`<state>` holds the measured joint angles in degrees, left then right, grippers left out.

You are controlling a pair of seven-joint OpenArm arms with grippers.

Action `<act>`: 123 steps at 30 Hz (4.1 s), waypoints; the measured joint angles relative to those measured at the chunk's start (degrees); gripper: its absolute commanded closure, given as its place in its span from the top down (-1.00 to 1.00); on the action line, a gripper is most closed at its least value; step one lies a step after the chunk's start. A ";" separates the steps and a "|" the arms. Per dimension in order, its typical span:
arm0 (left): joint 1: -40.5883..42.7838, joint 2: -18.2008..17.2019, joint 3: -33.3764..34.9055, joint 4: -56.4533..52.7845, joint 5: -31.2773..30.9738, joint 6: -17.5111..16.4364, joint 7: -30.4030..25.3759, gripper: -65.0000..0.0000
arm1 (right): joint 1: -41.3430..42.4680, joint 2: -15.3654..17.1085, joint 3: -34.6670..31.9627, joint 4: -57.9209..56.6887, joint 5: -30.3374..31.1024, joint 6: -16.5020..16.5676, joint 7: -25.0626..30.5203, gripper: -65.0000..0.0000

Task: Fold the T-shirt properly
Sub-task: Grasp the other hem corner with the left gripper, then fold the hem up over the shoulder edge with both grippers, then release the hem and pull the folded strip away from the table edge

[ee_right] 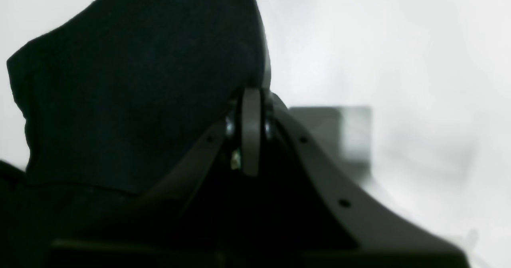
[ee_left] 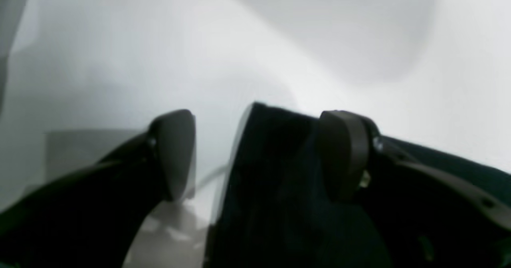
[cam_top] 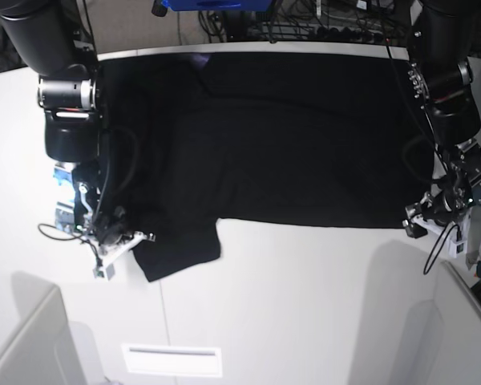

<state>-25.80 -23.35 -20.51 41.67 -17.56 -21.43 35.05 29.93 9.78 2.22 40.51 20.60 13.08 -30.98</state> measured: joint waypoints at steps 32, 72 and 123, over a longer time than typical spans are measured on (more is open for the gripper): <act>5.09 -0.66 2.19 10.51 -0.35 -0.72 7.87 -1.00 | -6.40 0.59 0.04 15.69 -1.49 -0.22 -5.01 -1.00; 37.68 -1.14 -15.56 56.57 -17.20 -0.90 26.91 -1.00 | -48.15 -1.68 16.98 73.96 -0.74 2.84 -17.14 -1.00; 51.69 -0.59 -19.47 61.57 -17.22 -0.87 26.27 -0.69 | -60.50 -10.91 33.83 74.23 13.44 17.64 -27.34 -0.68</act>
<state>25.89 -23.94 -39.99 103.24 -34.79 -22.31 61.32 -30.57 -1.13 36.05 114.74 34.04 30.72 -58.33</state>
